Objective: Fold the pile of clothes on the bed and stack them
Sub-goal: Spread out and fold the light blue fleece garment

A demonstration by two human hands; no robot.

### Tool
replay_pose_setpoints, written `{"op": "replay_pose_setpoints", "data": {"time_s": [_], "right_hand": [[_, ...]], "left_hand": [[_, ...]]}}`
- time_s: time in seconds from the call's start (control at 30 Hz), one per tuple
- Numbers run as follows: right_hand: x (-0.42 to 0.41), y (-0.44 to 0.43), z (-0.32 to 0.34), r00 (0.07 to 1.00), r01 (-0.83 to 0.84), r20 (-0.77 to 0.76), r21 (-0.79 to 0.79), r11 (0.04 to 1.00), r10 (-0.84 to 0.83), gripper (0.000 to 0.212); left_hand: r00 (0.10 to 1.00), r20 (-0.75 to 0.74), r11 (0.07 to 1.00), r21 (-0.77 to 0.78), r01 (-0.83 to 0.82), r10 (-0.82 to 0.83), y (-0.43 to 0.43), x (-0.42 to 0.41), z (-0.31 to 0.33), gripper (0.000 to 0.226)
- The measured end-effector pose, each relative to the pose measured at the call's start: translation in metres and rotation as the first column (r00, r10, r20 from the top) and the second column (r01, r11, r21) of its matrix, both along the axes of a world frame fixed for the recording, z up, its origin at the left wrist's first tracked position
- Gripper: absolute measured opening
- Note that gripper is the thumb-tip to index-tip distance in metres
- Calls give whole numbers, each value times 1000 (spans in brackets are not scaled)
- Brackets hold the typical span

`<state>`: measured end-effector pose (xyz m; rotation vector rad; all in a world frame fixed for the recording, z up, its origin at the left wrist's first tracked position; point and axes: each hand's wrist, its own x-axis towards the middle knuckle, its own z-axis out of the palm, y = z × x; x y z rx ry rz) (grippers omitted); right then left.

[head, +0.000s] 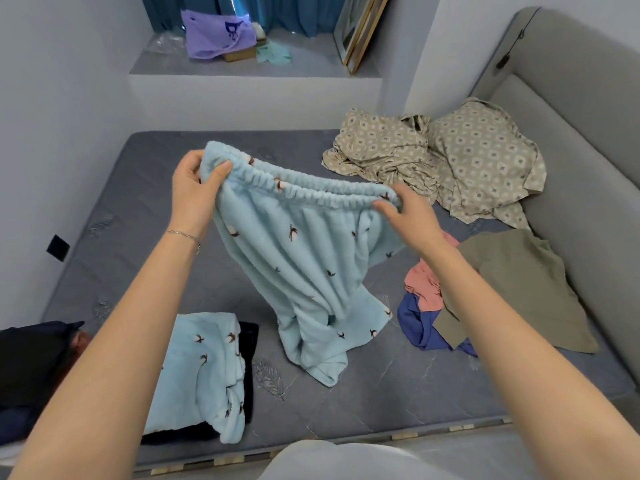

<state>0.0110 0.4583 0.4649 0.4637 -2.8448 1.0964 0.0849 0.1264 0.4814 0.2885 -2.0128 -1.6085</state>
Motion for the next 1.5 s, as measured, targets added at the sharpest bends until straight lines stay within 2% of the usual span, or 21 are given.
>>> {"op": "replay_pose_setpoints", "data": {"time_s": [0.17,0.27,0.4,0.5,0.63,0.8,0.93,1.03,1.1,1.17,1.2,1.33,1.5], "right_hand": [[-1,-1,21,987,92,-116,-126,988,-107,36],[-2,-2,26,989,140,-22,-192,971,-146,42],[-2,-1,14,977,177,172,-327,928,-125,55],[2,1,6,944,220,316,-373,901,-100,55],[1,5,-6,923,127,385,-298,946,-3,40],[-3,6,-19,876,135,482,-271,953,13,15],[-6,9,-22,848,234,530,-342,910,-19,21],[-9,12,-22,795,352,605,-412,840,-37,26],[-10,15,-23,788,403,612,-434,806,-64,20],[-11,20,-26,798,419,593,-416,807,-109,6],[-12,22,-28,803,422,582,-406,811,-126,3],[-17,31,-41,838,386,513,-322,864,-184,24],[-24,40,-50,860,413,431,-271,869,-275,25]], "left_hand": [[997,-66,998,-46,-46,43,7,-9,7,3],[999,10,989,-140,-52,54,8,-16,-3,19],[997,78,995,-100,9,-2,25,-14,-23,11],[994,96,999,19,41,-42,38,-12,-30,11],[992,101,945,324,34,-70,51,-14,-30,13],[982,172,930,366,8,-76,62,-19,-42,17],[930,351,960,282,4,-107,68,-22,-66,13],[830,526,983,94,160,-186,76,-19,-93,54],[779,609,950,-129,285,-151,80,-15,-112,62],[756,645,891,-272,364,-113,79,-13,-129,48],[756,646,877,-297,379,-108,76,-13,-134,37],[756,648,865,-321,386,-97,65,-15,-146,23],[645,761,833,-397,385,64,50,-16,-157,7]]}}
